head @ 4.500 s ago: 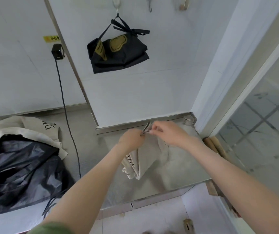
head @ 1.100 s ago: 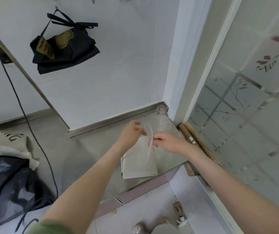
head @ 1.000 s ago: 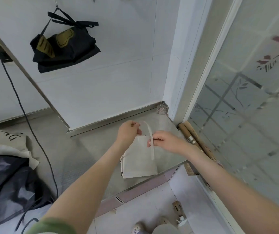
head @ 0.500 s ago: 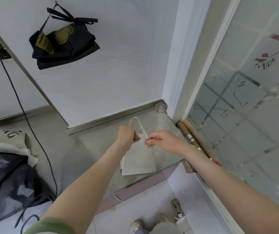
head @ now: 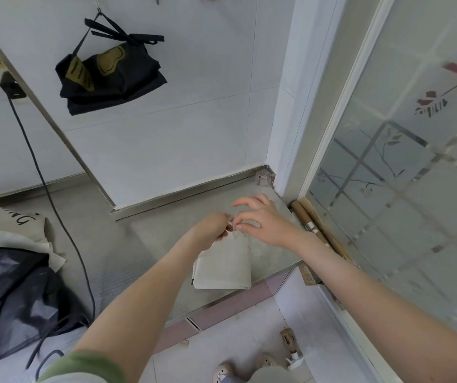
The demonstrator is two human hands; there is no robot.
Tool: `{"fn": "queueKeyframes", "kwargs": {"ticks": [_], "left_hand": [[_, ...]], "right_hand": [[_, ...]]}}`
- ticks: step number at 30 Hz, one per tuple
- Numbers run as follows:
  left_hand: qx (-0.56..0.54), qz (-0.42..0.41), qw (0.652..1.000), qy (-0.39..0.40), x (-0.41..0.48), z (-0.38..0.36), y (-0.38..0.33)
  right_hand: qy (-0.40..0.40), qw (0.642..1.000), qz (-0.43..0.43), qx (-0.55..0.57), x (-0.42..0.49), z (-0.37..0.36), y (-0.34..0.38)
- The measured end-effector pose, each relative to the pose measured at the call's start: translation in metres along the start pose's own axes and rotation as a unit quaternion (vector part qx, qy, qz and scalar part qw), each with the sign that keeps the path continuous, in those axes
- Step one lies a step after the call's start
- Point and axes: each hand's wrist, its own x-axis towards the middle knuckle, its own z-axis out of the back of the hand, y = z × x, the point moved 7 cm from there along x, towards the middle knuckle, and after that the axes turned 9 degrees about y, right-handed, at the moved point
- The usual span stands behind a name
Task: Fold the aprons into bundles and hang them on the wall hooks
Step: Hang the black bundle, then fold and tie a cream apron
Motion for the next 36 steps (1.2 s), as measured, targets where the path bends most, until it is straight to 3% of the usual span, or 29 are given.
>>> {"fn": "queueKeyframes", "kwargs": {"ticks": [2, 4, 6, 10, 13, 18, 21, 25, 31, 34, 36], "left_hand": [[0.084, -0.044, 0.99, 0.107, -0.008, -0.017, -0.007], [0.168, -0.063, 0.971, 0.16, -0.014, -0.029, -0.008], [0.187, -0.089, 0.967, 0.149, -0.016, -0.033, -0.013], [0.166, -0.114, 0.976, 0.082, -0.014, -0.023, -0.017], [0.156, -0.116, 0.979, 0.058, -0.013, -0.017, -0.017], [0.15, -0.103, 0.983, 0.031, -0.01, -0.006, -0.019], [0.156, -0.095, 0.983, 0.009, -0.007, 0.001, -0.02], [0.194, -0.079, 0.977, -0.047, -0.005, 0.026, -0.019], [0.328, 0.01, 0.945, 0.0, -0.008, 0.06, -0.009], [0.384, 0.03, 0.923, -0.012, -0.005, 0.078, -0.017], [0.377, 0.014, 0.925, -0.038, 0.0, 0.091, -0.023]], "right_hand": [[-0.028, 1.0, -0.015, 0.003, 0.004, 0.005, -0.003], [-0.063, 0.997, -0.033, 0.034, 0.006, 0.012, -0.007], [-0.058, 0.991, -0.05, 0.108, 0.006, 0.013, -0.015], [0.037, 0.965, -0.122, 0.229, 0.007, -0.009, -0.038], [0.063, 0.953, -0.129, 0.267, 0.007, -0.023, -0.049], [0.168, 0.902, -0.125, 0.378, 0.005, -0.051, -0.046], [0.21, 0.897, -0.135, 0.366, 0.013, -0.065, -0.046], [0.172, 0.915, -0.192, 0.31, 0.039, -0.068, -0.06], [0.179, 0.974, -0.14, 0.013, 0.092, -0.069, -0.044], [0.134, 0.981, -0.138, 0.03, 0.116, -0.063, -0.033], [0.176, 0.965, -0.152, 0.119, 0.124, -0.07, -0.035]]}}
